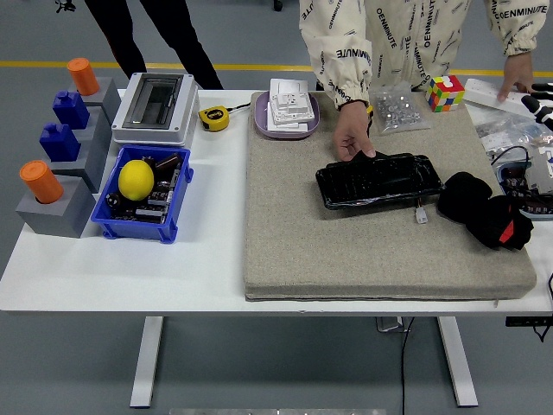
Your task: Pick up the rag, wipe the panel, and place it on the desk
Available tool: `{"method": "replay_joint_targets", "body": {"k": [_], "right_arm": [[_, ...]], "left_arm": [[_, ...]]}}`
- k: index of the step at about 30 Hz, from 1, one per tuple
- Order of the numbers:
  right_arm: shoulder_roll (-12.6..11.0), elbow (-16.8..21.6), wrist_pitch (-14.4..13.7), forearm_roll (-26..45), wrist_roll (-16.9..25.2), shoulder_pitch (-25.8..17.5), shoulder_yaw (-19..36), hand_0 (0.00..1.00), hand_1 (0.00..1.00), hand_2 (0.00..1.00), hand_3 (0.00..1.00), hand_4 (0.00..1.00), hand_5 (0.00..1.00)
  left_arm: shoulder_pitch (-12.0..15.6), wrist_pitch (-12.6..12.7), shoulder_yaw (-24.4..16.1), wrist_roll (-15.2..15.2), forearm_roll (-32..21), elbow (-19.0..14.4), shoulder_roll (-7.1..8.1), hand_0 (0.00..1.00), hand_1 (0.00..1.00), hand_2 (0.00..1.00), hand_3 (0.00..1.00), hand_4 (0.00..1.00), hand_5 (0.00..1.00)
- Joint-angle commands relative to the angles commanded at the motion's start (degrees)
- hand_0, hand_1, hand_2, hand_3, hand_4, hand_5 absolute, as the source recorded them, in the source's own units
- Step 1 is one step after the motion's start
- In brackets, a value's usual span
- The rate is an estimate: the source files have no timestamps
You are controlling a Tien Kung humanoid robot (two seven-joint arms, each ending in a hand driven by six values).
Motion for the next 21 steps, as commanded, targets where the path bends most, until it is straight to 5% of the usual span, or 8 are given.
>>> {"method": "replay_joint_targets", "body": {"k": [21], "right_arm": [[-3.87,-0.11,5.89,-46.22,-4.01,4.0,-8.84,0.762,0.717,0.788,0.77,0.998,0.639]], "left_arm": [[-0.18,0.01,-0.3,-0.03,0.08,0.0,0.05,0.64,0.689,0.722,0.565,0.592,0.467]]}}
